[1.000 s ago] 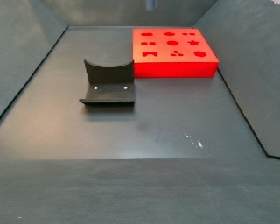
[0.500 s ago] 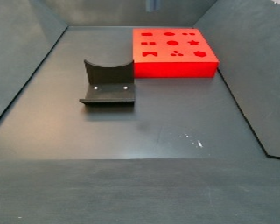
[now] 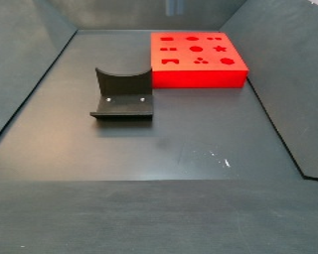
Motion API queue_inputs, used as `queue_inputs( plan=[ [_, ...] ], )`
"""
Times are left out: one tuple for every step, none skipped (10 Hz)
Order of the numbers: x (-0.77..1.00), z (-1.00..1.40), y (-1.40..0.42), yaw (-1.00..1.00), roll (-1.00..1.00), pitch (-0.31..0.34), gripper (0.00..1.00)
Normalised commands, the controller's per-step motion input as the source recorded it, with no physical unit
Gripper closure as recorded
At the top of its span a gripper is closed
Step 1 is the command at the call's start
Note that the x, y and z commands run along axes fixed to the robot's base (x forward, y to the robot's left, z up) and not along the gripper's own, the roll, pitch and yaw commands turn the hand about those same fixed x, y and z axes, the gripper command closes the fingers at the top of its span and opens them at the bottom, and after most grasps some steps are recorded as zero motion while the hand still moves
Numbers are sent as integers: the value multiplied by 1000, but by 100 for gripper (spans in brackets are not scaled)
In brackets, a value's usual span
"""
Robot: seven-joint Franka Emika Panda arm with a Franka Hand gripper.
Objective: Insert the double-square object.
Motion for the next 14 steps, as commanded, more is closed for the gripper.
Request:
queue_inputs(
  plan=[
    [0, -823, 3, -1000, -3, 9, 100],
    [51, -914, 57, -966, -37, 0, 100],
    [83, -926, 69, -954, -39, 0, 100],
    [140, -926, 86, -929, -50, 4, 100],
    [166, -740, 169, -806, -61, 29, 100],
    [166, -251, 126, -331, 0, 84, 100],
    [149, -54, 26, -206, 0, 103, 100],
    [157, -26, 0, -66, 0, 126, 100],
    [211, -103, 0, -11, 0, 54, 100],
    [257, -231, 20, 0, 13, 49, 100],
    [343, -223, 140, -106, 0, 101, 100],
    [246, -269, 166, -114, 0, 89, 100],
    [0, -211, 197, -131, 0, 56, 100],
    [-340, -111, 86, -109, -6, 0, 100]
  ],
)
